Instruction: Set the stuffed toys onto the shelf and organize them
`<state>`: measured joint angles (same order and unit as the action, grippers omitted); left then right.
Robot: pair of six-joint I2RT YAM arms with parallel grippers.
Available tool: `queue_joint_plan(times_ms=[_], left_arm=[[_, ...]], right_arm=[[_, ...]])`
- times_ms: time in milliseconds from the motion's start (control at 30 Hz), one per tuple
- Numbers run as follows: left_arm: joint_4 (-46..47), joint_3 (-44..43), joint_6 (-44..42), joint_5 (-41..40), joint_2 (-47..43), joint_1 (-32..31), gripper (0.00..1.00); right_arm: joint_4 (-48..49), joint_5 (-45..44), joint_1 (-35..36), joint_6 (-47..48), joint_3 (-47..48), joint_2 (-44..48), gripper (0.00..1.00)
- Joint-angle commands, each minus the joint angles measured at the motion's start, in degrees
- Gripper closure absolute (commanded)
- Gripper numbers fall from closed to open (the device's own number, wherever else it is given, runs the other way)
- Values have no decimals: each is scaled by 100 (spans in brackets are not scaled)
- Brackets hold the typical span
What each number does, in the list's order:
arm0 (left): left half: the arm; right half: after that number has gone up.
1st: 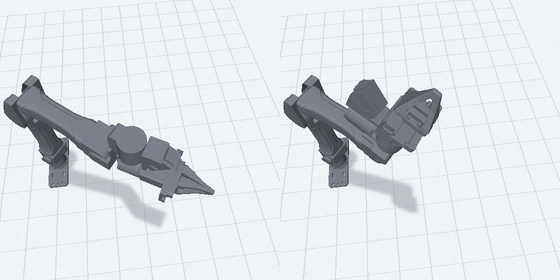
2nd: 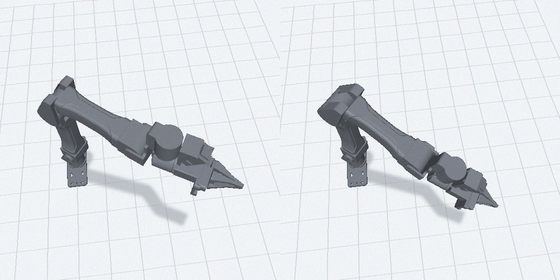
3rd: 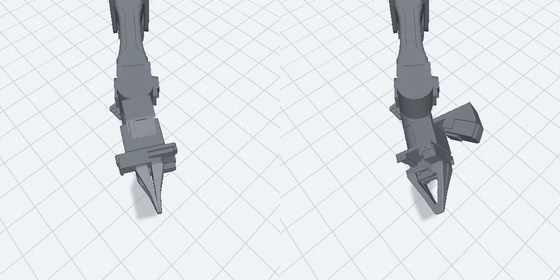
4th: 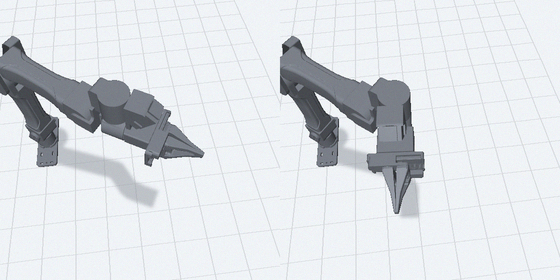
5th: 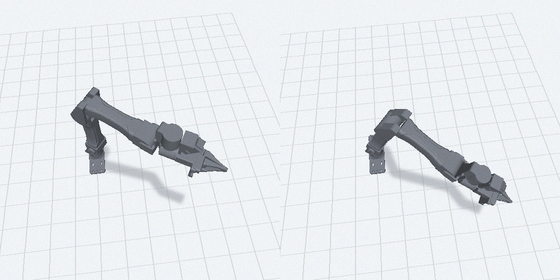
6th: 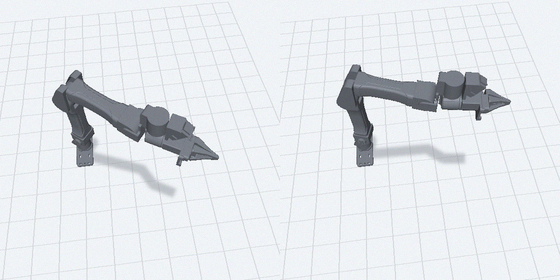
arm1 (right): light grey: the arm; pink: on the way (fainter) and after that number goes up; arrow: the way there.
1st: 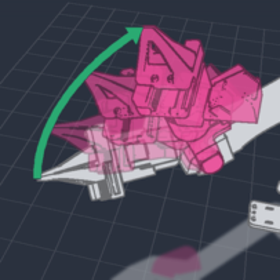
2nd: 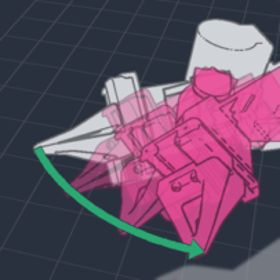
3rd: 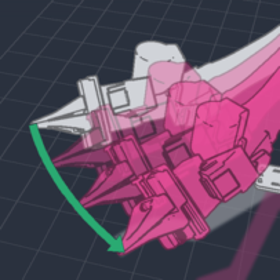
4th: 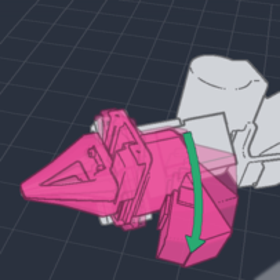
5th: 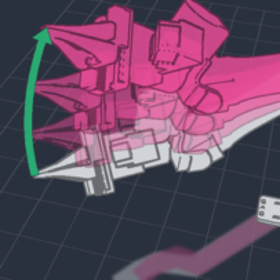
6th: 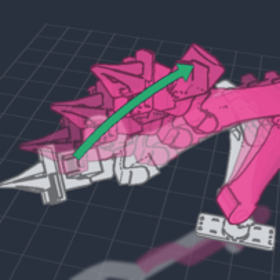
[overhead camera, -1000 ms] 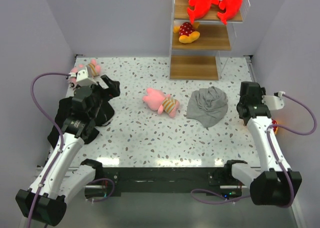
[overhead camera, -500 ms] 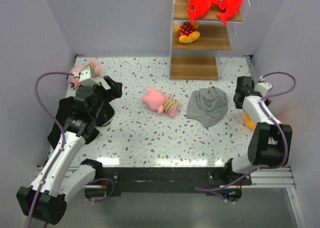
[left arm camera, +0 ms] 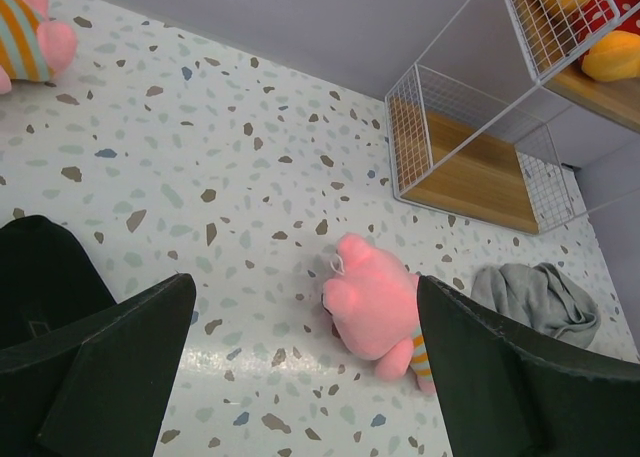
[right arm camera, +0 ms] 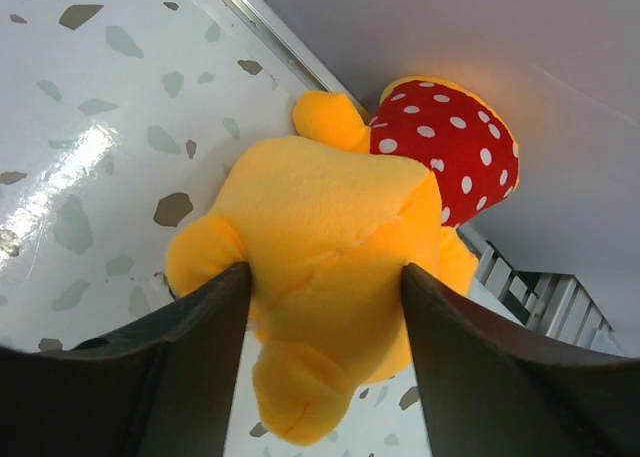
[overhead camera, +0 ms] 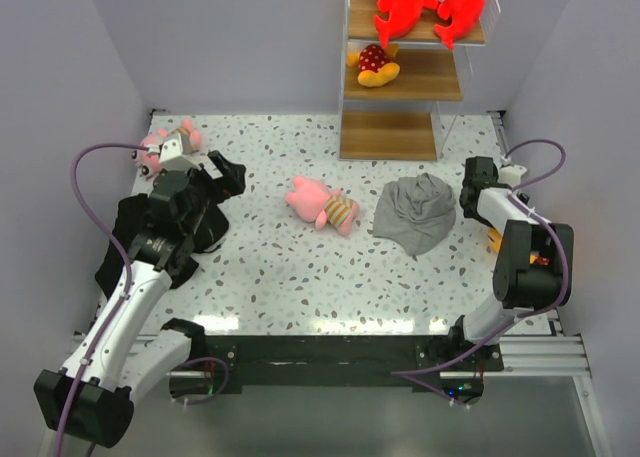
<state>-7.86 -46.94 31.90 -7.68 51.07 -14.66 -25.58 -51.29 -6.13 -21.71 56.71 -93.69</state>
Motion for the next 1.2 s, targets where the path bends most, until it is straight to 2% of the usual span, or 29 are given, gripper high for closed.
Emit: queue_joint_plan(times_ms=[0,200,267,300,467,633,700,800,900,933,1033,1067,1167], left_arm=[[223,44,-35,-128,-53,-11,3],[223,44,-44,-111,-71,-20,3],[241,44,-44,-76,-62,-20,3],[250,44,-44,-67,-53,-20,3],[250,18,-52,-14,-35,-20,4],[399,36,-272,292,-106,-29,6],[556,44,-430,521,-97,-20,6],[889,53,-597,1074,-53,-20,6],[1241,88,-773,1986,-1,-72,7],[1321,88,-869,2190,69,-107,8],[1550,53,-1106,2850,175,-301,8],[1594,53,-1177,2973,158,-371,9],[1717,36,-1563,3255,88,-791,9]], right_arm=[[10,-57,-20,159,68,-17,46],[-333,-92,-20,-8,121,43,75],[-333,21,-20,35,42,279,88],[-342,74,-20,44,-1,385,100],[-438,496,-2,89,-20,1080,100],[-1200,550,568,-78,647,1660,100],[-1370,882,981,-44,1050,1827,100],[-1843,1839,1350,-122,1647,1907,100],[-2337,3112,1597,-429,1931,2056,100],[-2250,4056,1624,-465,1906,2265,100],[-1795,5240,1747,-746,1625,2627,100],[-1662,6104,1773,-894,1555,2819,100],[-1099,7478,1826,-1333,1335,3022,100]])
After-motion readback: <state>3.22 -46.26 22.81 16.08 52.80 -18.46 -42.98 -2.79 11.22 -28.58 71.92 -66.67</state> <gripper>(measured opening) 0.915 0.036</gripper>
